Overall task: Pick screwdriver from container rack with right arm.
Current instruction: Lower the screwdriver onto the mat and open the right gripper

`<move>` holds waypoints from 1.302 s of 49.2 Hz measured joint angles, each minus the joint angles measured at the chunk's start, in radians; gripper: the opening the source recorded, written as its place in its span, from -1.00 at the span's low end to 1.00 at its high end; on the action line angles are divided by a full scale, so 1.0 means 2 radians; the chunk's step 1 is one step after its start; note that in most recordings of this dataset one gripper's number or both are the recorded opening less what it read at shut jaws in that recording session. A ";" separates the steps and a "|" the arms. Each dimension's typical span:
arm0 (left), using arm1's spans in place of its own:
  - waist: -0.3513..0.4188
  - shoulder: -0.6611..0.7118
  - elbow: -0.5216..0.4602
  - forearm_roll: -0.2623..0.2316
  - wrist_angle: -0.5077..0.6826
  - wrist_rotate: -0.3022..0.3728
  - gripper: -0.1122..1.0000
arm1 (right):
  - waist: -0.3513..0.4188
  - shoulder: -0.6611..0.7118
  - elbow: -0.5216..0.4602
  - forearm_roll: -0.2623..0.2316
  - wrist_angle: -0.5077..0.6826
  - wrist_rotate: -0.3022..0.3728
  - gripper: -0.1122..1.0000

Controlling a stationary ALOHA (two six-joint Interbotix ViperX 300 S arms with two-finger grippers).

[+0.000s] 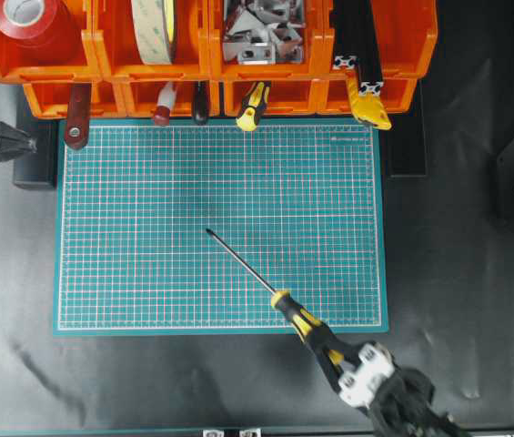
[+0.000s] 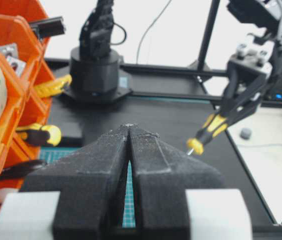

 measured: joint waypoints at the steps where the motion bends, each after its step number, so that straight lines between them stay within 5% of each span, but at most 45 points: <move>1: 0.000 -0.001 0.000 0.000 -0.001 0.000 -0.80 | -0.004 -0.002 0.005 -0.001 -0.008 -0.001 -0.07; 14: 0.000 -0.001 -0.001 0.000 0.000 0.000 -0.80 | -0.061 -0.005 0.048 -0.004 -0.092 -0.001 -0.07; 34: -0.001 0.000 0.000 0.000 0.000 0.000 -0.80 | -0.143 -0.004 0.042 -0.024 -0.143 -0.003 -0.07; 49: -0.002 0.001 0.000 0.001 0.000 -0.001 -0.80 | -0.160 0.007 0.031 -0.022 -0.170 -0.002 -0.07; 64: -0.002 -0.001 0.000 0.001 0.000 -0.001 -0.80 | -0.162 0.008 0.031 0.007 -0.190 0.001 -0.07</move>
